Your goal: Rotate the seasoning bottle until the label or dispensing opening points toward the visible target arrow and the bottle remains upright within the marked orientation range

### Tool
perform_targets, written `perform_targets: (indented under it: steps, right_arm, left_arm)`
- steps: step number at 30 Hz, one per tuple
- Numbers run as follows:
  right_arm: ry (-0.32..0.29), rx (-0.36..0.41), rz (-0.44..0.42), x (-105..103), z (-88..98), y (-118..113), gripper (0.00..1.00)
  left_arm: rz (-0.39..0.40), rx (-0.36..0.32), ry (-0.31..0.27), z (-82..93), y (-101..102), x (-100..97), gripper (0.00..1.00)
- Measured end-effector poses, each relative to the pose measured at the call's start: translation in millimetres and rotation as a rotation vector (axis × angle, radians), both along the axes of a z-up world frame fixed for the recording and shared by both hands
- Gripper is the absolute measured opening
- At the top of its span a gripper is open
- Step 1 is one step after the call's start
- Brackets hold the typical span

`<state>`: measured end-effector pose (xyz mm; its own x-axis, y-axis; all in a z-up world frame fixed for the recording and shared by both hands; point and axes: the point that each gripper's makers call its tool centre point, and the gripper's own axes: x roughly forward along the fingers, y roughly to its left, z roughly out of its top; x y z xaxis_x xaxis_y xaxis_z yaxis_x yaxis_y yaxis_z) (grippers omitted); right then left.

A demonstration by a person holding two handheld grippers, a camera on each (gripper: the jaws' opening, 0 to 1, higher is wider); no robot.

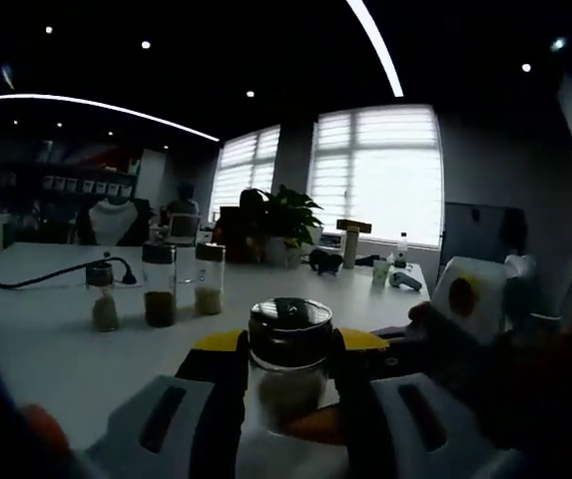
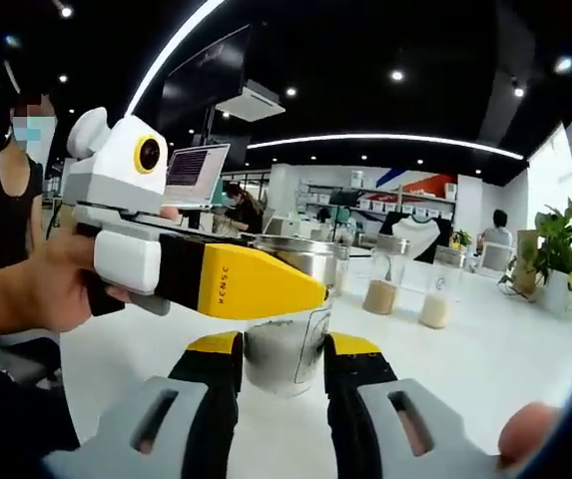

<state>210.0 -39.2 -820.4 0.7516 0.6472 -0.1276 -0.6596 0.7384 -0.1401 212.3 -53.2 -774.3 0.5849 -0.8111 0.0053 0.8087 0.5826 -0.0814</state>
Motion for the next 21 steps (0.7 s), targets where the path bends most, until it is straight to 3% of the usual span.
perform_targets:
  steps: [6,12,14,18,21]
  right_arm:
    - [0.056,0.088,0.191,-12,4.3,9,0.31]
    - [0.078,0.080,0.212,-15,0.5,15,0.31]
    - [0.103,0.070,0.170,-15,-2.3,15,0.31]
    - [0.032,-0.018,0.011,-5,-1.8,8,0.31]
    - [0.062,0.034,-0.069,-3,-2.3,7,0.31]
  left_arm:
    - [-0.187,-0.071,0.036,7.3,5,-15.7,0.34]
    - [-0.216,-0.036,0.011,4.9,2,-20.9,0.35]
    - [-0.184,-0.035,0.029,2.9,0,-19.7,0.35]
    - [-0.020,-0.030,0.031,4.1,0,-11.0,0.36]
    - [0.090,-0.016,0.022,4.6,3,-8.2,0.35]
